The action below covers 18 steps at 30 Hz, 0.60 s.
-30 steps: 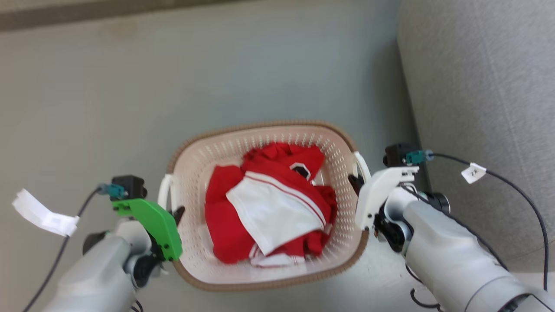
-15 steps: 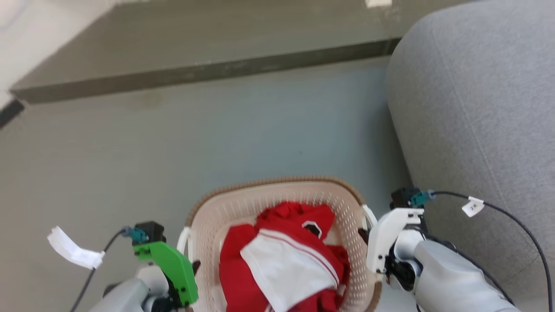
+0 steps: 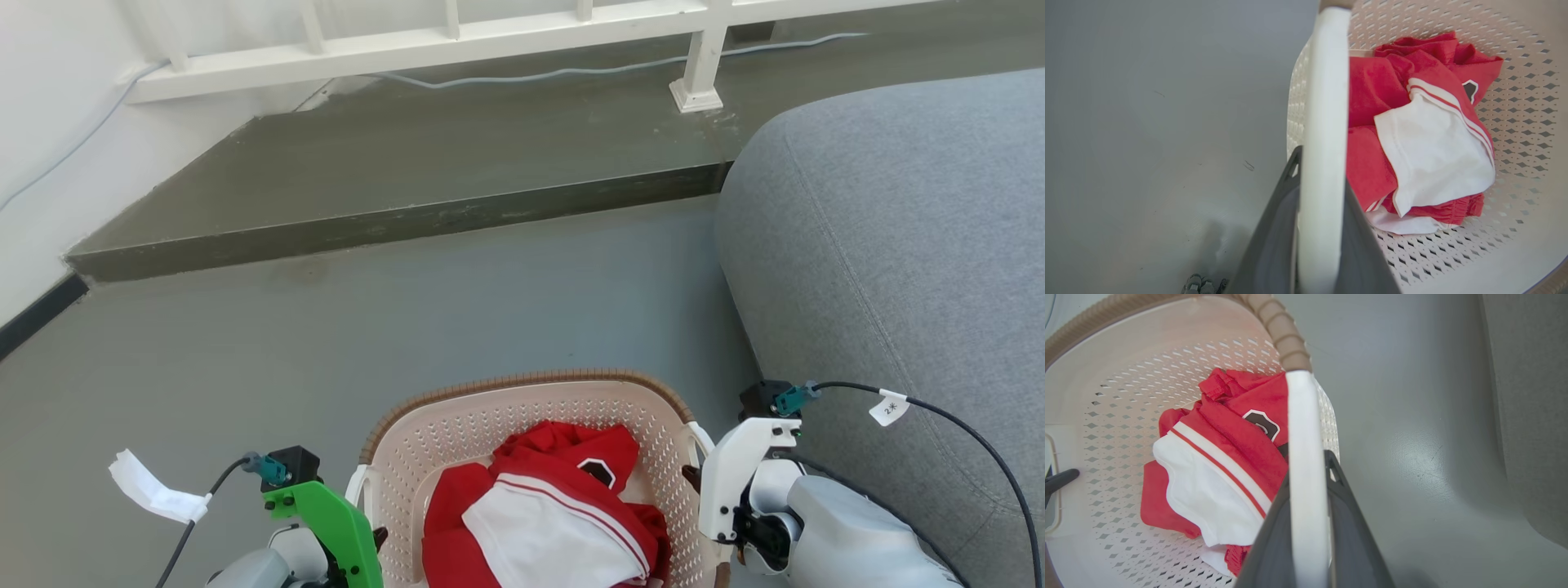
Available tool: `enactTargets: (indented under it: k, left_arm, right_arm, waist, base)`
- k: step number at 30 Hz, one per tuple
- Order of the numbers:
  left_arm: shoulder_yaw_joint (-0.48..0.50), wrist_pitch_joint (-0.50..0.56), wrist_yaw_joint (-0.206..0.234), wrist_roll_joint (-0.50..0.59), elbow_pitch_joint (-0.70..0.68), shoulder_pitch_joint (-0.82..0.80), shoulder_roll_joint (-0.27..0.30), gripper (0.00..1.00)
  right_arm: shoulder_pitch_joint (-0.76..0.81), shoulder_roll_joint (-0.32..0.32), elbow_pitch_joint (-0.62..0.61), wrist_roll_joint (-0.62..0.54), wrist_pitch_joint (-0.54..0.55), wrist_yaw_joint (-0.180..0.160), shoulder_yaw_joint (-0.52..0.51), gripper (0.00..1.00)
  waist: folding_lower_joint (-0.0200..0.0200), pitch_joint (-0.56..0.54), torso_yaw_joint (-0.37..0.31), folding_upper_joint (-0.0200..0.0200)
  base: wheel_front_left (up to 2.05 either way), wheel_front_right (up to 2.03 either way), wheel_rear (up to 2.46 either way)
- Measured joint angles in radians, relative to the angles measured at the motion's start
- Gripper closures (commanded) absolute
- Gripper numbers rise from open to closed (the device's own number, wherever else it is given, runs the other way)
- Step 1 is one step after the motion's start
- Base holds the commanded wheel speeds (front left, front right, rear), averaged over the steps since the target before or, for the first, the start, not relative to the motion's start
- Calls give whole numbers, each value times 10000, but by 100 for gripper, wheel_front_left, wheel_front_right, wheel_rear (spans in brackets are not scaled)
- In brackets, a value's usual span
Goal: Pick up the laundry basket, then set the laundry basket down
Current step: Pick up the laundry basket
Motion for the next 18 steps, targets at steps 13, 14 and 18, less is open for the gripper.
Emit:
enactTargets:
  k: [13, 14, 18]
  left_arm:
    - [-4, 171, 0, -86, 130, -21, -38, 100]
    - [-2, 215, 0, -88, 132, -27, -42, 100]
    - [0, 238, 0, -138, 130, -35, -56, 100]
  right_arm:
    - [-59, -10, -8, 188, 268, 75, 75, 100]
    - [-67, -17, -8, 199, 301, 75, 86, 100]
    - [-70, -46, -4, 272, 311, 84, 138, 100]
  waist:
    - [0, -37, -10, 0]
    - [0, -32, -6, 0]
    - [0, -9, 9, 0]
  base:
    - [0, 0, 0]
    - [0, 0, 0]
    - [0, 0, 0]
